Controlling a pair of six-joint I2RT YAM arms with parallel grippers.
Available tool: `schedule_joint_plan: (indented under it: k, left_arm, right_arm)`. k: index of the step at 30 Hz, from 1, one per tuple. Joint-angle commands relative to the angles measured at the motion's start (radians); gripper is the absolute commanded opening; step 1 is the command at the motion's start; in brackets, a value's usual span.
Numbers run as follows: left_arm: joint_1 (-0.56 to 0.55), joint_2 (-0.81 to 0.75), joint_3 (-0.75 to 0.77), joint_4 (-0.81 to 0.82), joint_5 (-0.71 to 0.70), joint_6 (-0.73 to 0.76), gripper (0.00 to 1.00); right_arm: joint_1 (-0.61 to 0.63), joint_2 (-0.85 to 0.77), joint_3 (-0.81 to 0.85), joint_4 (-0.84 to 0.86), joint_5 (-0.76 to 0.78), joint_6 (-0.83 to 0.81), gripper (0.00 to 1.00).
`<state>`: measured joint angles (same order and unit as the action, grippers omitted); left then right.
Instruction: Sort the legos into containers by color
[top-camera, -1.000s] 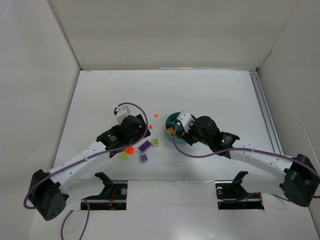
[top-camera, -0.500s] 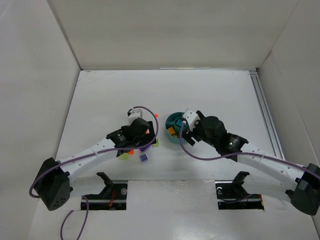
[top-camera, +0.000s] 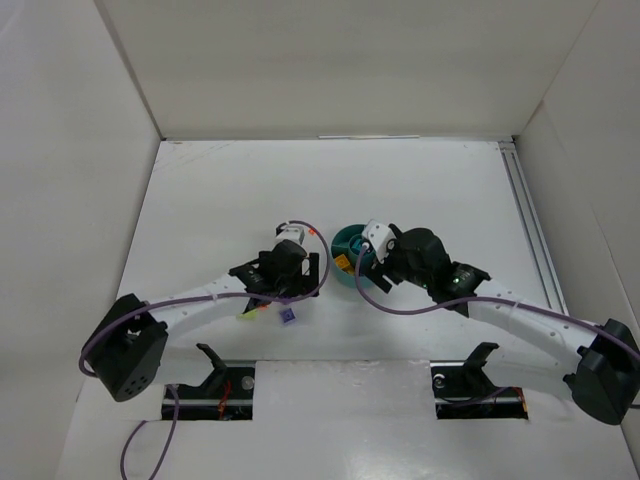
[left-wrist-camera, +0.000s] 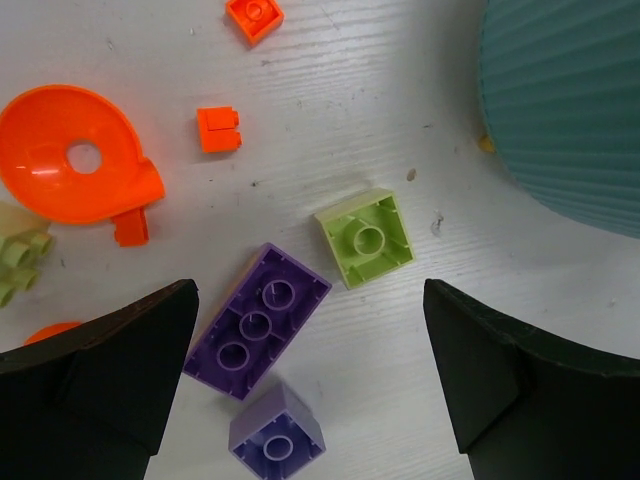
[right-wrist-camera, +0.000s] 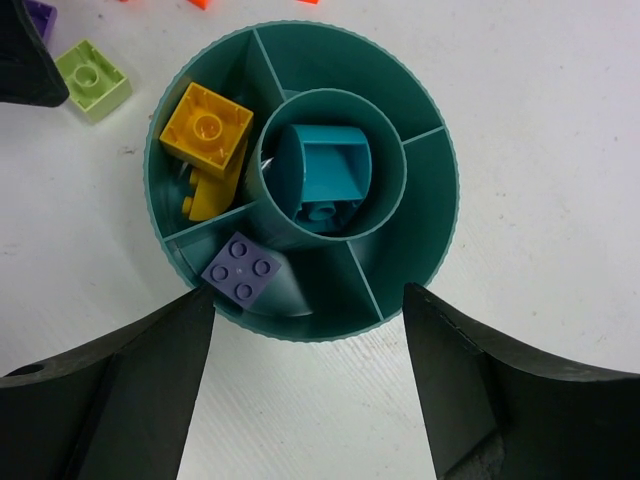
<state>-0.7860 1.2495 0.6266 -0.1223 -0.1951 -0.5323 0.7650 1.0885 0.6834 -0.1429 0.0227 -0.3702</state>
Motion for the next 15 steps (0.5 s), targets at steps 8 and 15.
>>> schedule_joint_plan:
  k: [8,15]
  left_arm:
    - [-0.004,0.076,0.002,0.033,0.031,-0.028,0.87]
    - [-0.031,0.067,-0.027,0.011,0.040,-0.067,0.66]
  right_arm:
    - [-0.016,-0.006,0.011,0.016,-0.049,-0.012,0.79]
    - [-0.016,-0.006,0.011,0.016,-0.049,-0.012,0.79]
